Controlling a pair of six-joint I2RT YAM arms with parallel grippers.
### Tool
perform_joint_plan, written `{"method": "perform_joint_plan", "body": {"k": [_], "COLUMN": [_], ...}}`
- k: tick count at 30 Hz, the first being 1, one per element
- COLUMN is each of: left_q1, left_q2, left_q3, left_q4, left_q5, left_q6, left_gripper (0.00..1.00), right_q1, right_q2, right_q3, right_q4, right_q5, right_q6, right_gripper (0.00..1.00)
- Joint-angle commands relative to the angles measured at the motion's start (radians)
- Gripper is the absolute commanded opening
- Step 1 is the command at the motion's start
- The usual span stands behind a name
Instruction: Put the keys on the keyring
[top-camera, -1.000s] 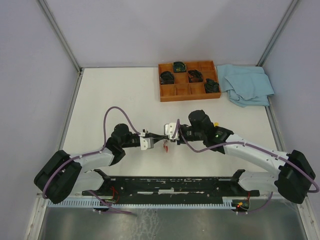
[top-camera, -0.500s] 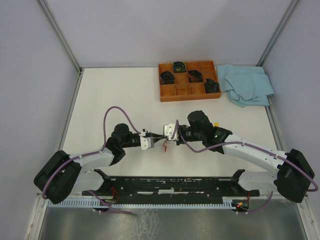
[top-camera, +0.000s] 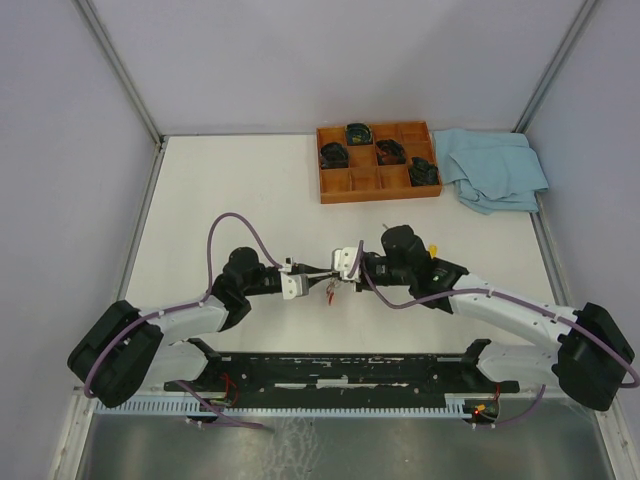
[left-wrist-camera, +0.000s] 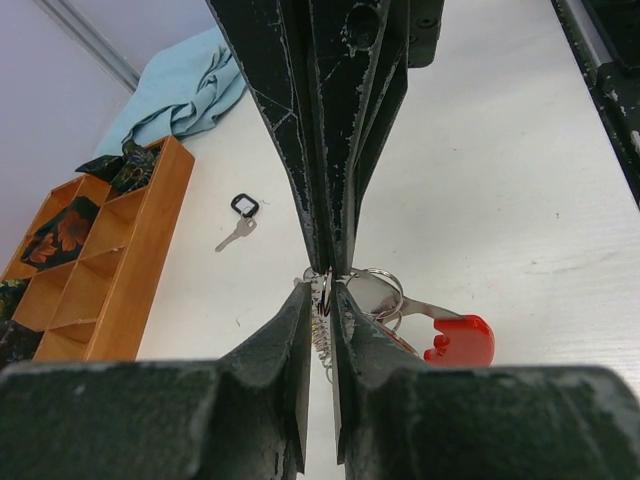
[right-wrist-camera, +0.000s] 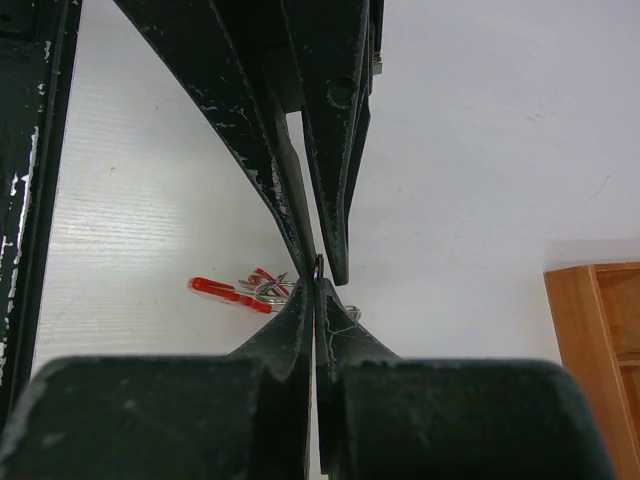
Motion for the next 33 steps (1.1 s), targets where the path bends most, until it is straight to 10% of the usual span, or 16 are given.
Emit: {"method": "perform_joint_plan", "body": {"k": [1, 33], "left_q1": [-0.001, -0.001], "left_q2": [0.006, 0.055], "left_q3": [0.011, -0.008], "left_q4": [0.064, 0.165], "left_q5": [-0.015, -0.001], "left_q6": [-0.023, -0.110], "left_gripper": [0.19, 0.15], "right_q1": [-0.006, -0.051], "right_q2": [-0.031, -0.081], "right_q3": [-0.016, -0.109], "right_q4": [0.065, 0.217], "right_q5": [-0.025, -0.080], "right_q6": [0.032, 0.112], "right_gripper": [0.01, 0.01]}}
